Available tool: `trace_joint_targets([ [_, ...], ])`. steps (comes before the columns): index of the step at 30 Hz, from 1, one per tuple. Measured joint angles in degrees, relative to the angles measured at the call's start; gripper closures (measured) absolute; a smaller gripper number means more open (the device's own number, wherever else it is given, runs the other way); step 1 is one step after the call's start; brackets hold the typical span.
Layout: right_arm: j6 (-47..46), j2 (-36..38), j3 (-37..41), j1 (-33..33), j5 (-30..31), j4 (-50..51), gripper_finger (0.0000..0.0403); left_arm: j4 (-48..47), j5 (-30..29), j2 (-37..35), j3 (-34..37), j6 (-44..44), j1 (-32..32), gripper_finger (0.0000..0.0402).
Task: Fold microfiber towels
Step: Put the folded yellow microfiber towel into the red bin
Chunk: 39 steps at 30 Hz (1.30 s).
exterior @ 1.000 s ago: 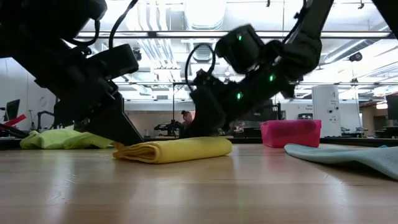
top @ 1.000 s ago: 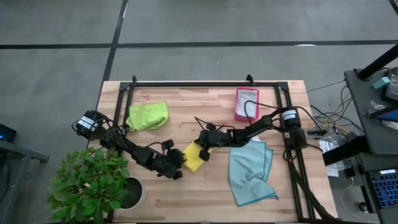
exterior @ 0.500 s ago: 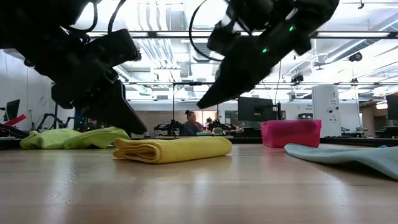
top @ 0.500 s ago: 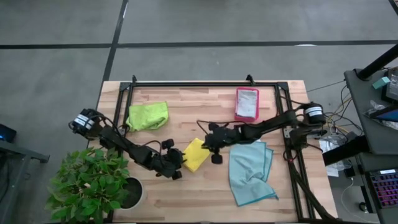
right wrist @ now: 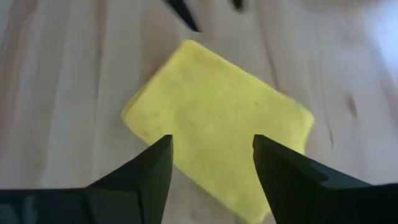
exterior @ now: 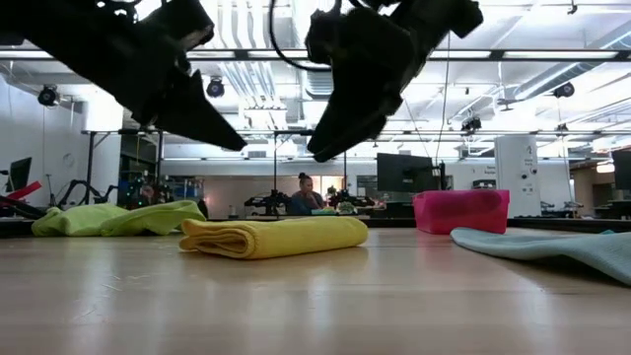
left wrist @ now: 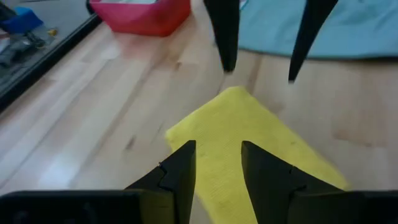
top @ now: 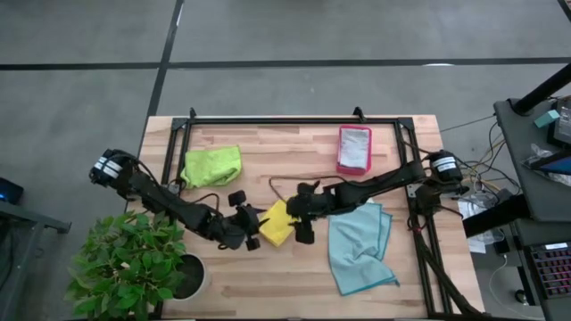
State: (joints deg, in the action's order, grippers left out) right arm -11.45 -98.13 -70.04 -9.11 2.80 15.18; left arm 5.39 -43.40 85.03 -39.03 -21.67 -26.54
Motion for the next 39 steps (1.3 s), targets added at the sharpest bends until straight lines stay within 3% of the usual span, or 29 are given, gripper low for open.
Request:
trace_joint_targets([
  [3,-11.89,0.39,-0.31,-0.09,-0.53,4.09,0.0188,0.2,-0.57,0.79,0.31,-0.37,0.83,0.0288],
  [9,-32.5,2.06,1.56,-1.78,-7.29,4.51,0.0187,0.06,-0.65,4.98,1.22,-3.22,2.85,0.0288],
  [13,-44.76,2.14,4.09,-4.12,-7.4,2.87,0.0187,0.16,-0.2,7.25,1.57,-6.06,3.09,0.0288],
  [19,-59.08,2.41,10.0,-7.14,-4.08,-6.1,0.0186,0.08,5.4,9.08,1.81,-12.29,2.98,0.0288],
  [24,-64.01,2.38,13.1,-7.44,0.39,-10.72,0.0186,2.05,8.0,10.81,0.59,-21.09,2.39,0.0288],
  [34,-64.39,1.91,14.09,-7.49,5.49,-11.27,0.0186,21.01,9.86,16.59,0.2,-23.04,1.25,0.0288],
  [39,-63.6,0.15,14.12,-7.12,6.39,-11.23,0.0186,21.59,10.8,19.12,-0.98,-24.5,1.22,0.0288],
])
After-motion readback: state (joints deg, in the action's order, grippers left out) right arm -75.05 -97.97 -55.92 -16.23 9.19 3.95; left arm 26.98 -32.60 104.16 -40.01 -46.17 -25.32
